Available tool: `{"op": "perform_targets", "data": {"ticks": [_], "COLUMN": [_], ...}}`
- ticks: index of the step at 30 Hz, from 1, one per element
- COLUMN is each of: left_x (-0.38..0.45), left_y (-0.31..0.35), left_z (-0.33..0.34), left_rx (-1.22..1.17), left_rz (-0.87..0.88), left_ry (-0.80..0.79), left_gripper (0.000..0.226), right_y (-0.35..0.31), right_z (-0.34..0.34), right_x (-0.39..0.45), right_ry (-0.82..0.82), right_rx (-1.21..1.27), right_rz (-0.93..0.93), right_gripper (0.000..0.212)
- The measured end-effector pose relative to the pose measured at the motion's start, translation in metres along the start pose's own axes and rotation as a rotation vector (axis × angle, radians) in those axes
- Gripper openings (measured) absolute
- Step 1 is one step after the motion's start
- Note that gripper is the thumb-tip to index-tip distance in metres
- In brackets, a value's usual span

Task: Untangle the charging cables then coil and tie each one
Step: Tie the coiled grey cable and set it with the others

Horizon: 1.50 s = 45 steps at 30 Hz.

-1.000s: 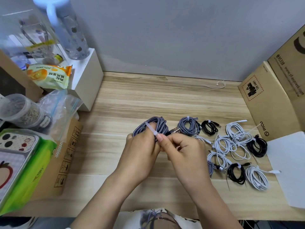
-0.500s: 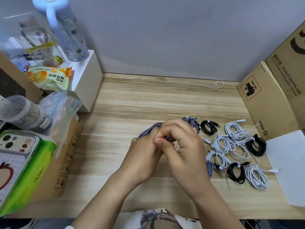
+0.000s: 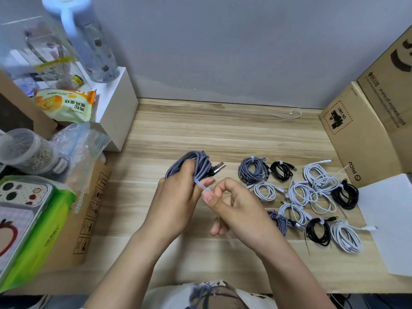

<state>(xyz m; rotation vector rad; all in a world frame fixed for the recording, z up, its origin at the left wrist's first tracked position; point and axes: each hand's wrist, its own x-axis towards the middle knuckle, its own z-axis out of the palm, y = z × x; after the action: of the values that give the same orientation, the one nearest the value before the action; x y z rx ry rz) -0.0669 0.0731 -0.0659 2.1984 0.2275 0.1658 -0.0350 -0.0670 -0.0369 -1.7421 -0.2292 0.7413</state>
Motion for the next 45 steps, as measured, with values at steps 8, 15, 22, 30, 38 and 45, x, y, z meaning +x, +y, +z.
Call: {"op": "perform_targets", "data": {"ticks": [8,15,22,30,38,45], "left_x": [-0.006,-0.005,-0.007,-0.004,-0.004,-0.001], "left_y": [0.012,0.014,0.008,-0.005,0.001,-0.005], "left_z": [0.002,0.004,-0.003,-0.005,-0.001,0.006], "left_rx": [-0.074,-0.543,-0.869,-1.277,-1.086,-0.988], "left_rz": [0.011,-0.162,-0.253,-0.361,-0.265,-0.275], "left_ry": [0.002,-0.123,-0.420,-0.633,-0.560,-0.418], "left_gripper": [0.029,0.014,0.024,0.037,0.023,0.027], "right_y": [0.001,0.001,-0.004,-0.007,-0.004,0.002], "right_z": [-0.005,-0.004,-0.014,-0.012,-0.011,-0.002], "right_x": [-0.003,0.001,0.002,0.000,0.001,-0.003], "right_ry": [0.095,0.111,-0.065,-0.039,-0.055,-0.085], "right_rx": [-0.105,-0.096,0.009,-0.022,-0.303,-0.218], "right_rz": [-0.160,-0.324,-0.221,-0.227,-0.254,-0.255], "right_gripper": [0.026,0.047,0.053,0.055,0.073,0.083]}}
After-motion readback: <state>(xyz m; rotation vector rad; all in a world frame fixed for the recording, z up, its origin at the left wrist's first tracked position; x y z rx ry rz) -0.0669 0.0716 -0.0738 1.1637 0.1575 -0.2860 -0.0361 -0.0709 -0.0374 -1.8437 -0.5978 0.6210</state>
